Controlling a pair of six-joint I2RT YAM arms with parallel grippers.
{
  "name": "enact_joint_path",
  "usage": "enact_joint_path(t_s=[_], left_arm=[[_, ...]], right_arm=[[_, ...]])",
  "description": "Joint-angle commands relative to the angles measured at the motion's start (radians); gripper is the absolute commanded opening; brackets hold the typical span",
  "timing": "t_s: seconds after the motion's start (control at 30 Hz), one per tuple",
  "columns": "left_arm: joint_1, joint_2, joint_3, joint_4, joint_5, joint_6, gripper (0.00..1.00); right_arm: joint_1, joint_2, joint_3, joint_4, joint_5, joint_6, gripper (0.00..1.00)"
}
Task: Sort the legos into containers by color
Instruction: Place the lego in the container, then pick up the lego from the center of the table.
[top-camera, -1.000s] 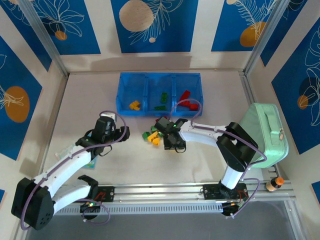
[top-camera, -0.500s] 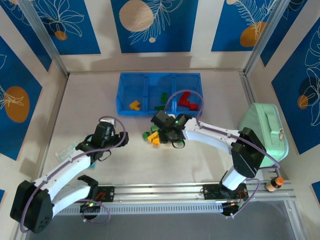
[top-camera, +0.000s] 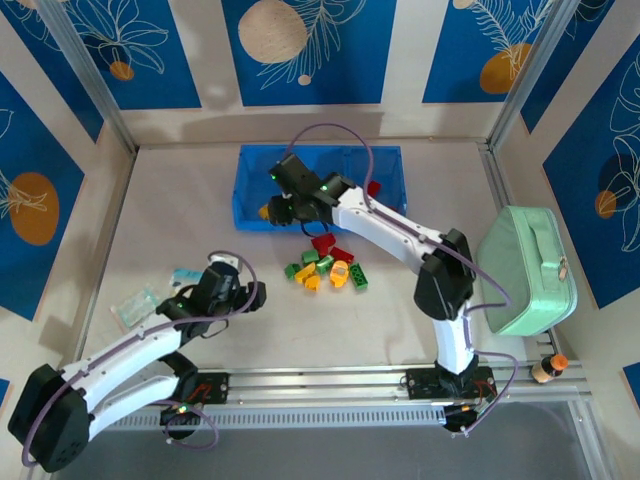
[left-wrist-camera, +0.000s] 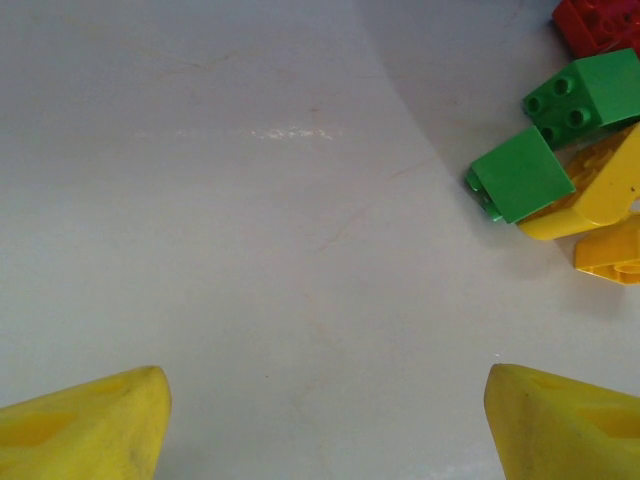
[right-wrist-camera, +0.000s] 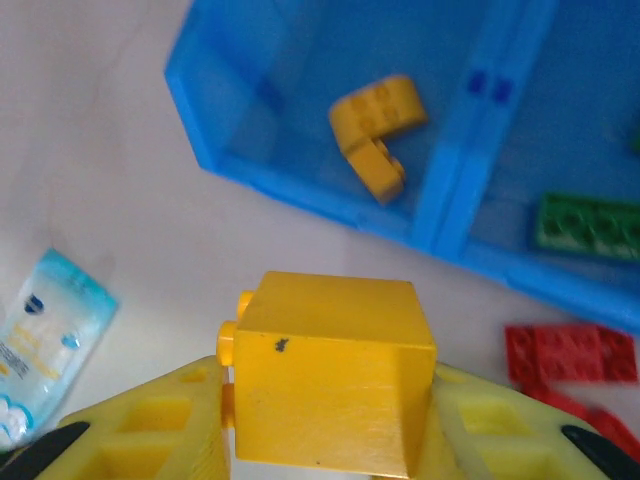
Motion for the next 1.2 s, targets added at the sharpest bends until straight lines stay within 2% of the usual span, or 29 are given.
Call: enact_joint_path(t_s=[0.0,0.53,0.57,0.63,0.7,0.73,0.8,0.87,1.03,1.17], left_arm=[[-0.021,-0.029,-0.011,-0.031,-0.034,-0.025,0.82],[-0.041,-0.126,0.0,-0.089,-0.032,-0.021,0.82],[-0.044,-0.129,0.003,-0.095,-0.034,-0.02,0.82],[-0.046,-0.134,0.009,-0.109,-0.035,-0.015,0.82],[-0.051,-0.133,0.012,-0.111,-0.034,-0.01,0.82],[-0.052,-0.13,0.015,-0.109,-0.032,-0.006,0.82],[-0.059,-0.123,0.021,-0.101,-0.027,0.002,0.82],[-0.065,-0.108,0.027,-0.085,-0.025,0.008,0.82],[-0.089,-0.027,0.057,-0.037,-0.01,0.036,0.82],[-0.116,0.055,0.088,0.007,0.006,0.057,0.82]], right_arm=[[-0.01,0.083,0.137,-0.043,-0.061,-0.063,0.37],[-0.091,0.546,0.792,-0.148,-0.13,-0.045,0.37],[-0.096,0.555,0.808,-0.15,-0.135,-0.041,0.41],[-0.106,0.549,0.809,-0.14,-0.15,-0.034,0.66],[-0.11,0.528,0.806,-0.151,-0.165,-0.024,0.81],[-0.11,0.509,0.806,-0.172,-0.185,-0.005,0.84],[-0.105,0.452,0.774,-0.198,-0.217,0.015,0.85],[-0.09,0.361,0.677,-0.177,-0.187,0.01,0.85],[-0.083,0.082,0.303,-0.008,-0.148,-0.006,0.86],[-0.096,-0.089,0.07,0.076,-0.105,-0.007,0.86]])
